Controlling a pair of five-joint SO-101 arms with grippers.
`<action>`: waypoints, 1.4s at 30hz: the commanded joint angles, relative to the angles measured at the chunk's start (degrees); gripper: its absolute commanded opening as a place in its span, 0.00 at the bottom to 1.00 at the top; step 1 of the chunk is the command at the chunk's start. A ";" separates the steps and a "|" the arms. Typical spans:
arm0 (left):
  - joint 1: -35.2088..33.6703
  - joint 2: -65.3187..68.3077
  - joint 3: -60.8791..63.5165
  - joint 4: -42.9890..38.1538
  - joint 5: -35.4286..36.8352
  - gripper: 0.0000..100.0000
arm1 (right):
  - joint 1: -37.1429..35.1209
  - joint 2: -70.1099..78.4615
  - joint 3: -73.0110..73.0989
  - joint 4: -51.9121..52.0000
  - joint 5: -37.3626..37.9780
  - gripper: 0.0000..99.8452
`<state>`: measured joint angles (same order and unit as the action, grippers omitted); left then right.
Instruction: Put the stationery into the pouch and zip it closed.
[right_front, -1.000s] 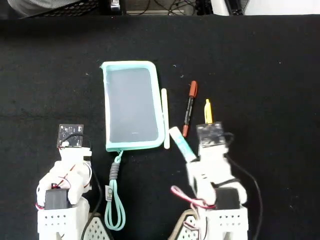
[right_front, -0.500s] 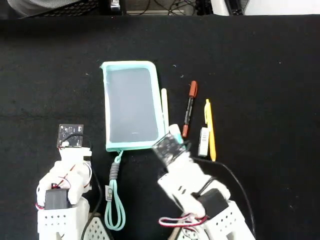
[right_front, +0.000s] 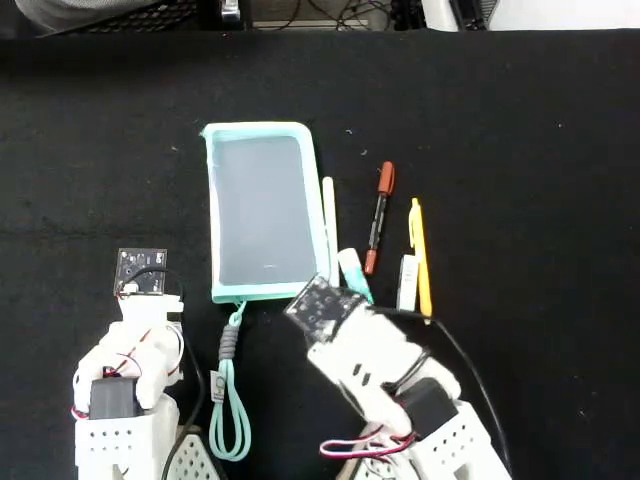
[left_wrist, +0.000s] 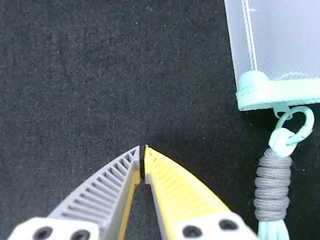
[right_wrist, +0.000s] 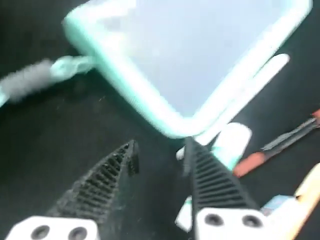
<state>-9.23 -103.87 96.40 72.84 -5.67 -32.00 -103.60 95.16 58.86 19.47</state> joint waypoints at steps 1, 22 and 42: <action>-0.22 -0.53 0.92 0.09 0.26 0.03 | 2.55 -4.00 -6.64 -3.43 0.09 0.08; -0.13 -0.53 0.92 0.09 0.26 0.03 | -8.00 39.78 -38.55 1.23 -5.10 0.16; 0.13 -0.53 0.92 0.09 0.26 0.03 | -23.21 62.37 -27.12 -31.74 -20.40 0.16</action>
<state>-9.23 -103.87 96.40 72.84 -5.67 -54.59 -41.19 67.91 29.49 2.77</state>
